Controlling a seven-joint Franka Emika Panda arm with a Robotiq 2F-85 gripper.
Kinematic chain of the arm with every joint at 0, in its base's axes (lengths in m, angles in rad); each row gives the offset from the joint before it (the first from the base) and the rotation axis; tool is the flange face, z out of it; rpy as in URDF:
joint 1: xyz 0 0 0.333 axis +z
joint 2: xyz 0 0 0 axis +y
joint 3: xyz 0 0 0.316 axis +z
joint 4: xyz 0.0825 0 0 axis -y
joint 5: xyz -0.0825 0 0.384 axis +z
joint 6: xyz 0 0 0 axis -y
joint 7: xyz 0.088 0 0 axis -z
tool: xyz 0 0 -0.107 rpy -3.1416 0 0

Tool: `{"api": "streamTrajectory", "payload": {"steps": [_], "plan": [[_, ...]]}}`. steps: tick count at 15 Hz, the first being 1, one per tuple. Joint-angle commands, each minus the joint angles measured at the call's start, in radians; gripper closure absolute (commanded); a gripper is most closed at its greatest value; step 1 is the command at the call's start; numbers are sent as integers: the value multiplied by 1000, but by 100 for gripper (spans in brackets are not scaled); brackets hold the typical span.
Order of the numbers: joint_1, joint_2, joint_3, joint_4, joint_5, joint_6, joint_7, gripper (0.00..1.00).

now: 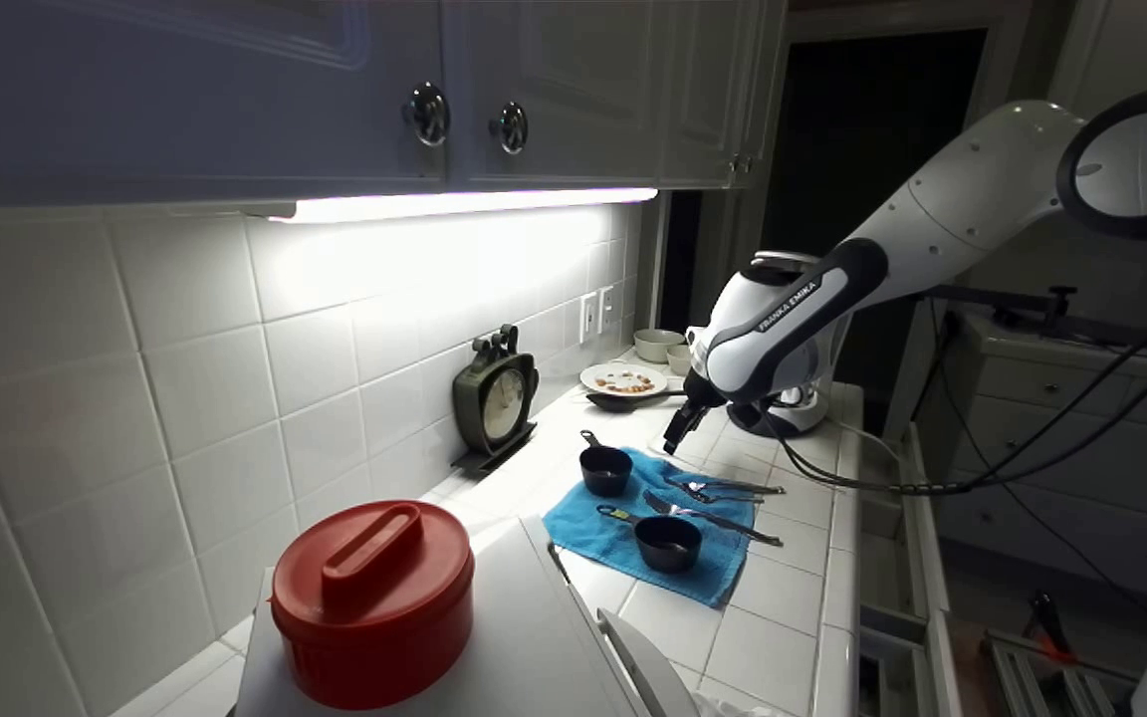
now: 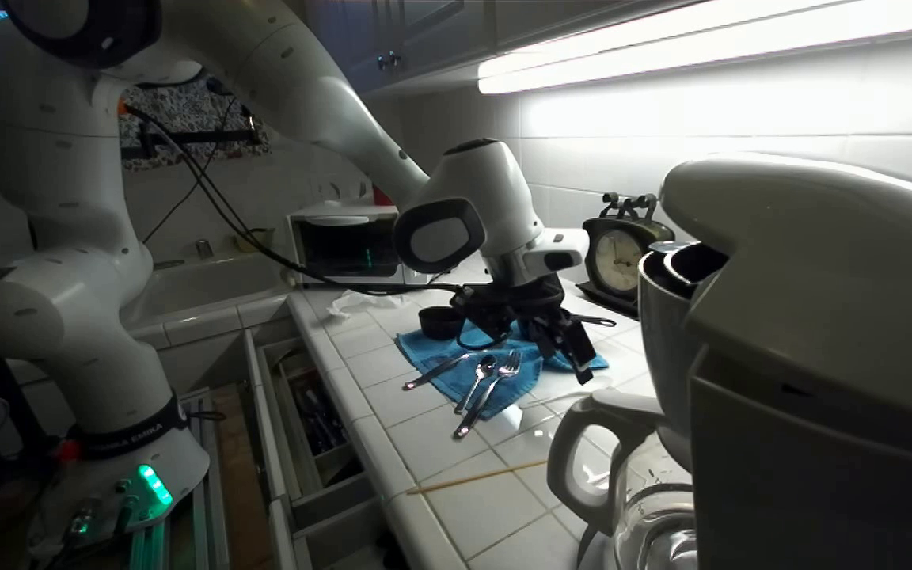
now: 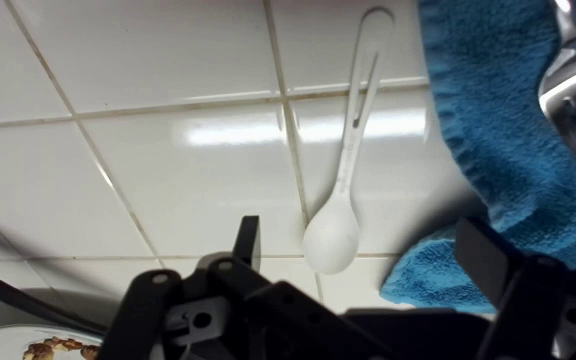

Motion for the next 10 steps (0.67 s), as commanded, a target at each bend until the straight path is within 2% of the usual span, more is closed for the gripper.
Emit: {"api": "streamTrajectory", "payload": {"steps": [1,5,10], "plan": [[-5,1,-10,-29,-4,35,32,0],[-7,20,-22,-38,-6,69,60,0],[-17,53,-3,-33,13,120,91,0]]}}
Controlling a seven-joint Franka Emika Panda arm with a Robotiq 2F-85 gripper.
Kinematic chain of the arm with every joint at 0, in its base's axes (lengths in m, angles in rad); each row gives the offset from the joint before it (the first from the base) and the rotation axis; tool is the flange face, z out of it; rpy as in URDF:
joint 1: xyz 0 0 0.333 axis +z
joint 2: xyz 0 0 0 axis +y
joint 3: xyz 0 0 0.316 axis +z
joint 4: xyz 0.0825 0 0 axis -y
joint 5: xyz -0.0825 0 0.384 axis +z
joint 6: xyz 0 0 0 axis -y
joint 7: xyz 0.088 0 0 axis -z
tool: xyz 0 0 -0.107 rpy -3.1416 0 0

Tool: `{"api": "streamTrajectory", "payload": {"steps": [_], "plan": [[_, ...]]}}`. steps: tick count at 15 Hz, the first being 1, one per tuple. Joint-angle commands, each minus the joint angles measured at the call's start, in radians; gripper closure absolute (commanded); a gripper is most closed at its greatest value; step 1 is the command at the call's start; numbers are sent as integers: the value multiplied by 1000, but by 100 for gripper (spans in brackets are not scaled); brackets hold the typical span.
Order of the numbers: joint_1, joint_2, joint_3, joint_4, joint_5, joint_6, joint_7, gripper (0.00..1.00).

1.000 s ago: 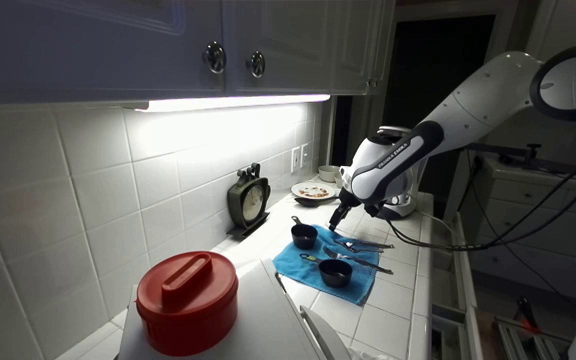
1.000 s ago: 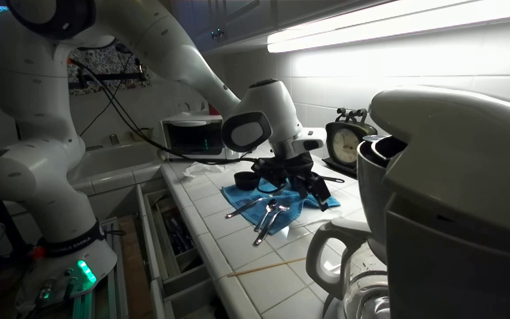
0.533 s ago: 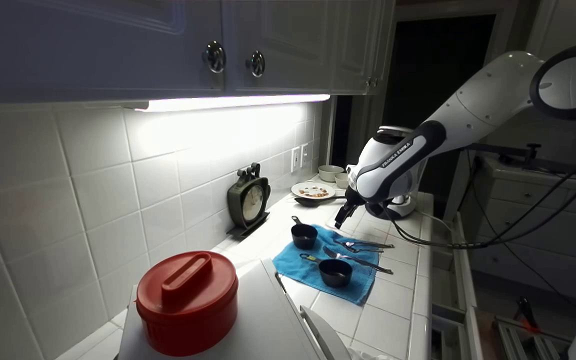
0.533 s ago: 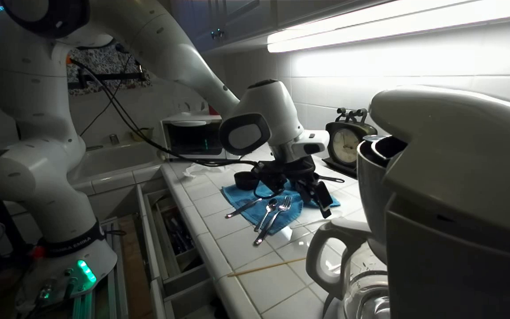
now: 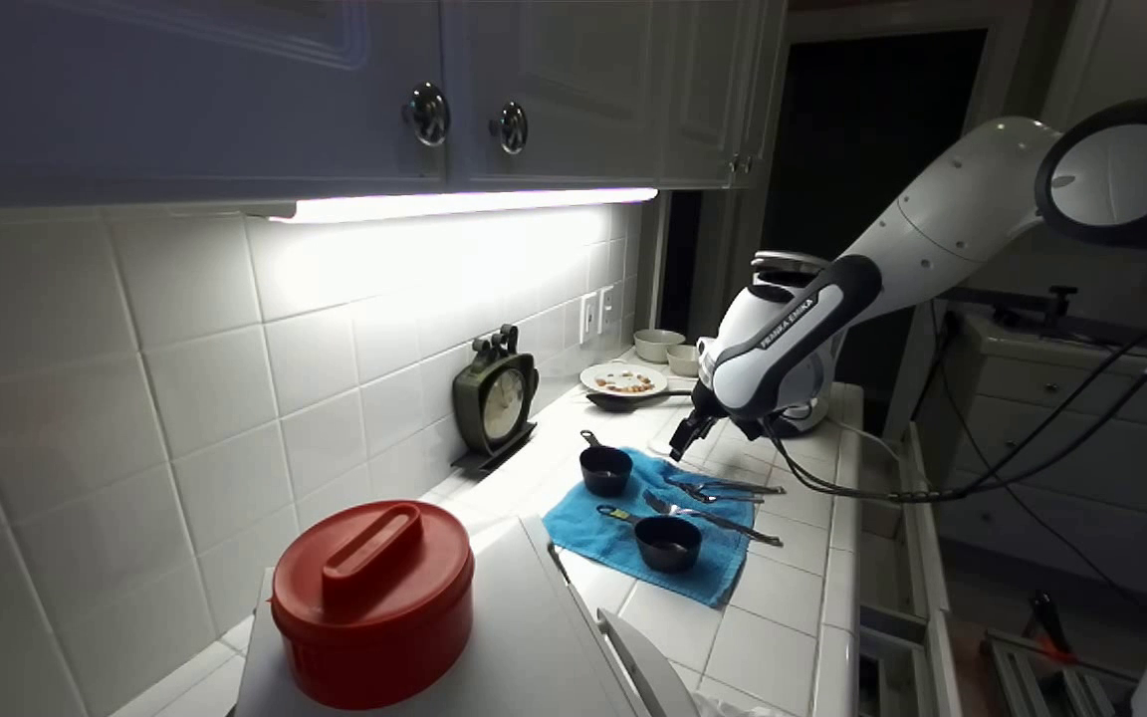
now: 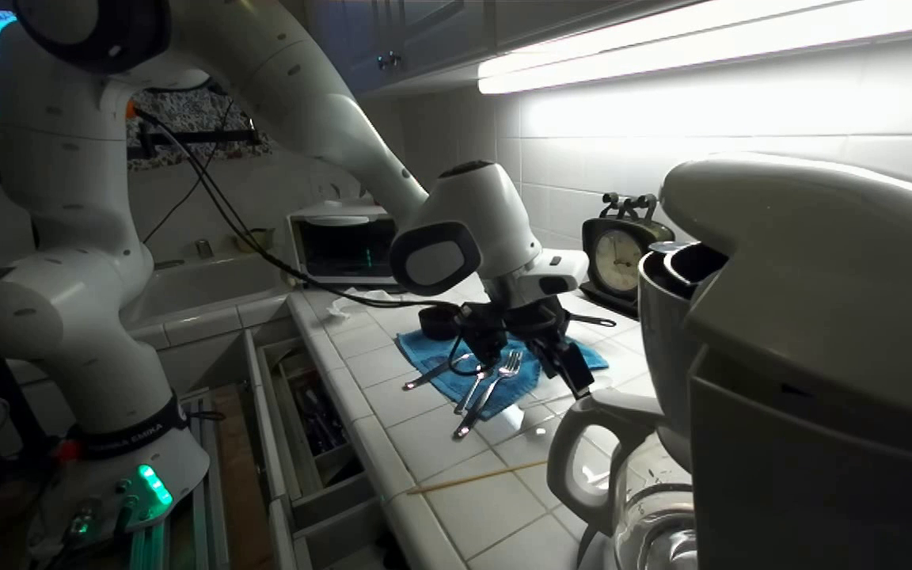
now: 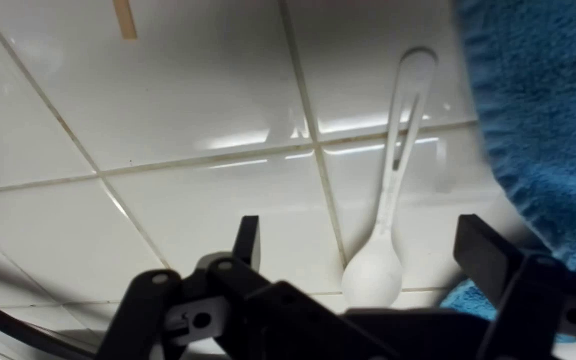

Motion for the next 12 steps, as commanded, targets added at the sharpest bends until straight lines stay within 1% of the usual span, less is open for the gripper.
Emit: {"api": "streamTrajectory", "payload": {"steps": [1,2,3,4,5,6,7,8,12], "plan": [[-11,20,18,-7,10,47,35,0],[-12,26,22,-5,11,52,40,0],[-11,32,24,-4,10,59,48,2],[-11,37,27,-2,10,67,54,13],[-11,42,29,-1,8,73,61,27],[-10,47,29,0,6,79,67,31],[-8,47,31,1,5,83,72,37],[-8,47,33,2,4,84,75,46],[-7,48,40,2,4,91,89,75]]}}
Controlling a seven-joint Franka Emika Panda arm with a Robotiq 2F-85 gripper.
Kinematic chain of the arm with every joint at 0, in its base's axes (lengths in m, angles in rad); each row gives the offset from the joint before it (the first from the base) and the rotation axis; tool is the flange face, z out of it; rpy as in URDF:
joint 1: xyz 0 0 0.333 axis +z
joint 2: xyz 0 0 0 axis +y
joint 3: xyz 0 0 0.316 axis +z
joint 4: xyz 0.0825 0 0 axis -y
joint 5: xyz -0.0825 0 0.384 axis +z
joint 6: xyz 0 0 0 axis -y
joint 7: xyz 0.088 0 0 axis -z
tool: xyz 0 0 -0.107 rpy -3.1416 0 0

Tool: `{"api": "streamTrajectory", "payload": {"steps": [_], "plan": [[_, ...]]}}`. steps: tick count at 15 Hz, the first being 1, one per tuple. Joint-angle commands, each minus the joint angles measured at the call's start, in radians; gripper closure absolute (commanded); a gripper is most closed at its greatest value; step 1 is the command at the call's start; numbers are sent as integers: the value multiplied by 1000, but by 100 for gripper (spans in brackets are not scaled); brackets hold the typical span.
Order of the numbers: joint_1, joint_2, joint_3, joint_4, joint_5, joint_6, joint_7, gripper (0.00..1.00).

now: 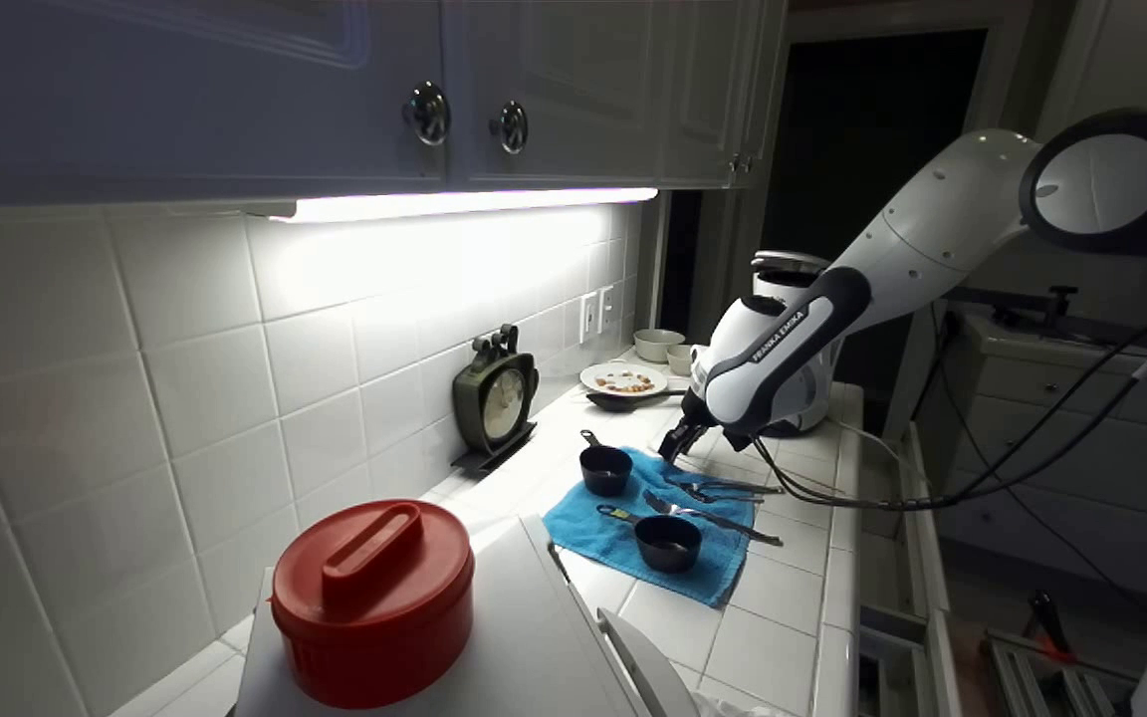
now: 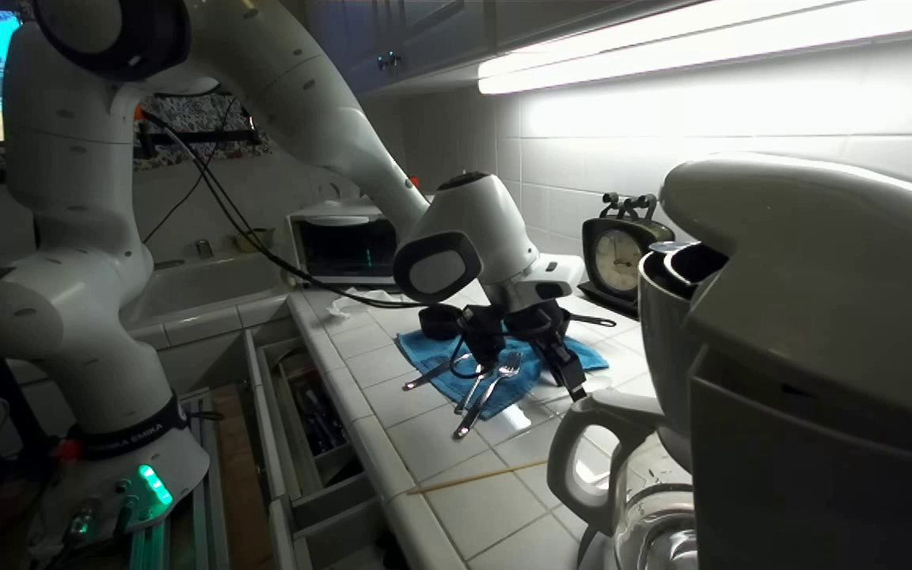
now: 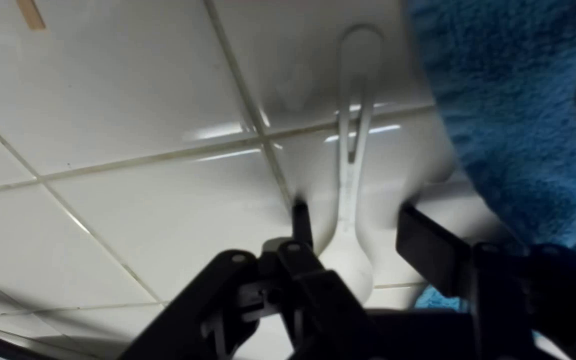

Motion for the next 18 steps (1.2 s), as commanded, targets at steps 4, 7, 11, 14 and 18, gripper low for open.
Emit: {"api": "streamTrajectory", "payload": {"steps": [4,7,11,14,18], "plan": [[-9,16,8,0,18,36,11,94],[-9,12,4,0,17,40,13,93],[-8,-29,10,-28,15,35,7,93],[-6,-80,17,-61,10,26,-8,94],[-20,-142,46,-110,15,18,-48,94]]}}
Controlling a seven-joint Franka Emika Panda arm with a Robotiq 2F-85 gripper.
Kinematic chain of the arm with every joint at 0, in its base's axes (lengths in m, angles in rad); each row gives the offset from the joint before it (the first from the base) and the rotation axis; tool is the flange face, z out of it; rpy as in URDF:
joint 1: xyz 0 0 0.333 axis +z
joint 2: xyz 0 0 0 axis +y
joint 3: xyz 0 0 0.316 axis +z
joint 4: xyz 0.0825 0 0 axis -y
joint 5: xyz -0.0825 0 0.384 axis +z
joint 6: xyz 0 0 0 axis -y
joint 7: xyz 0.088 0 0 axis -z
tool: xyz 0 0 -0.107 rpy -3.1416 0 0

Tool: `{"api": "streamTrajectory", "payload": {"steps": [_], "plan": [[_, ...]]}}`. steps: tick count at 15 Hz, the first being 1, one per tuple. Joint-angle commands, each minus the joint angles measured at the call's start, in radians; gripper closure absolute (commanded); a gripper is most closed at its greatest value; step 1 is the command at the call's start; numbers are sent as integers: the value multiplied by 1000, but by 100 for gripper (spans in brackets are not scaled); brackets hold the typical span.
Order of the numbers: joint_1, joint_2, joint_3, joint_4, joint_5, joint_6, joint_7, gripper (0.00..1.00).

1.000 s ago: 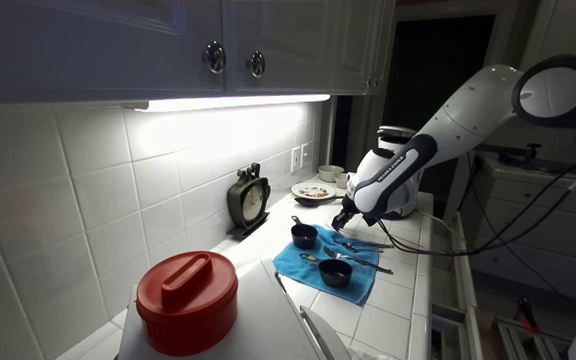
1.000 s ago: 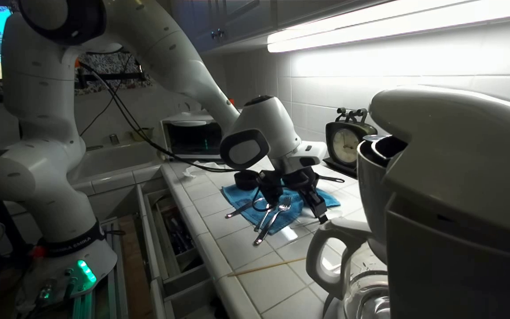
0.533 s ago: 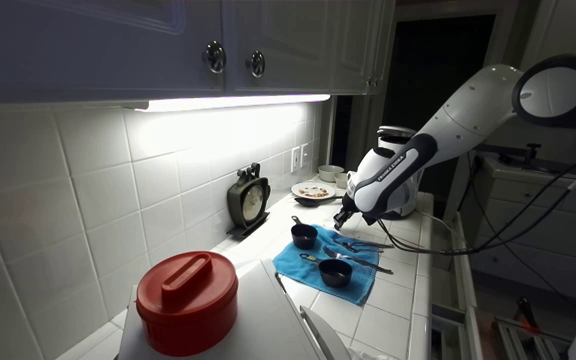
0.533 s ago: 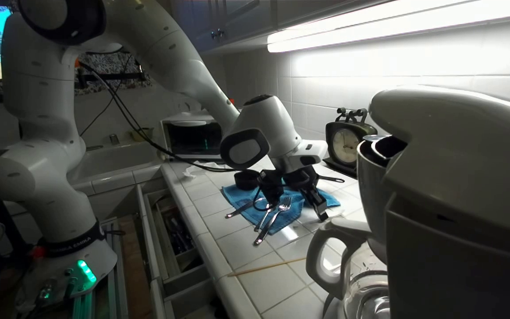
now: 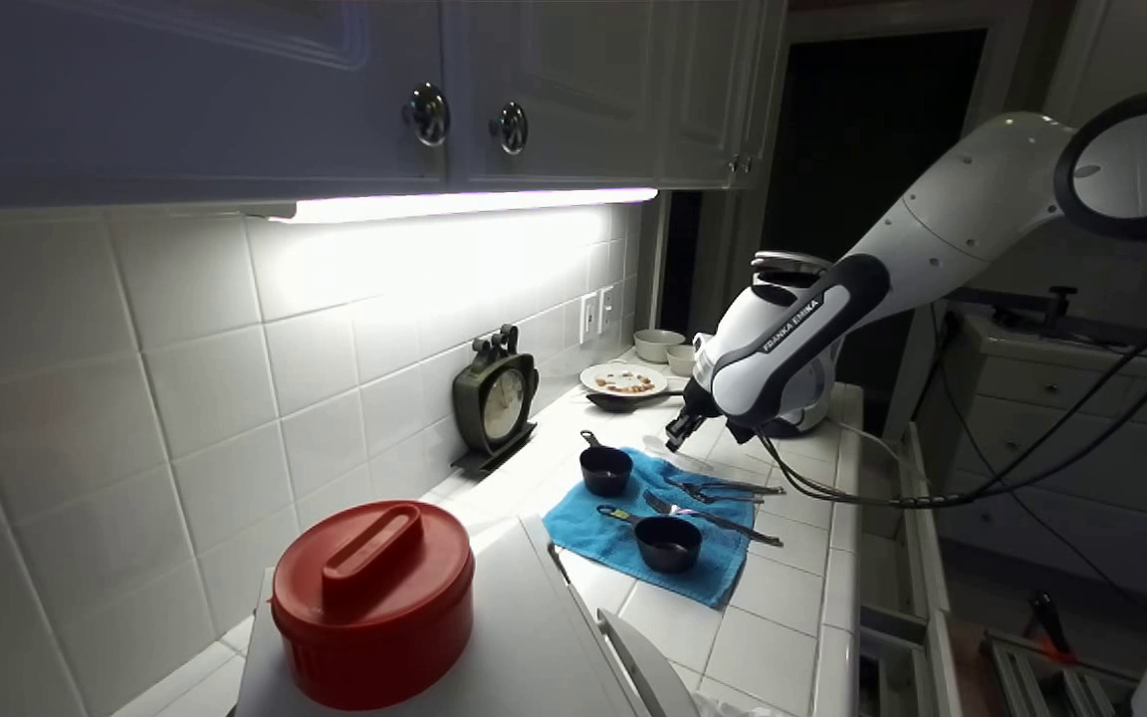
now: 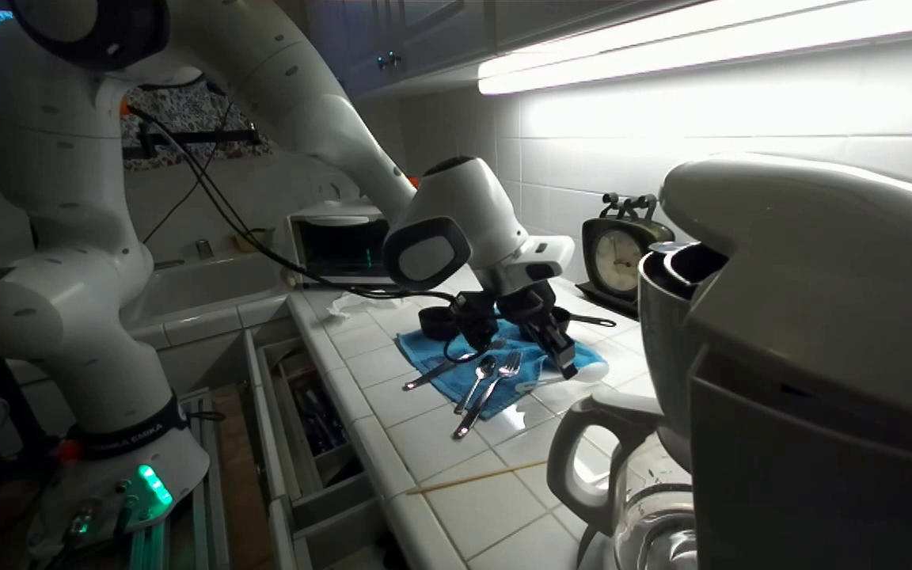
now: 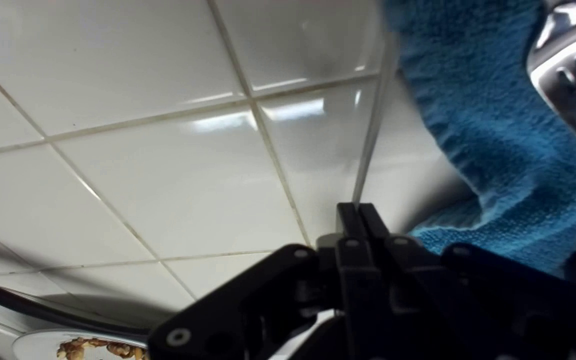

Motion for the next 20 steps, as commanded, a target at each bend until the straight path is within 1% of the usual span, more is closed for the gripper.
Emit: {"api": "streamTrajectory", "payload": {"steps": [1,5,8,9,10,11,14,17,20], "plan": [[-22,-91,37,-77,16,-10,-51,94],[-16,-138,41,-114,8,-8,-74,94],[-16,-144,37,-121,9,-3,-83,94],[-19,-141,35,-121,10,3,-86,86],[-25,-135,39,-119,19,8,-94,68],[-28,-126,34,-115,13,11,-94,67],[-49,-106,46,-106,29,22,-113,48],[-61,-84,47,-93,28,25,-113,25],[-67,-48,43,-74,25,48,-96,5]]}}
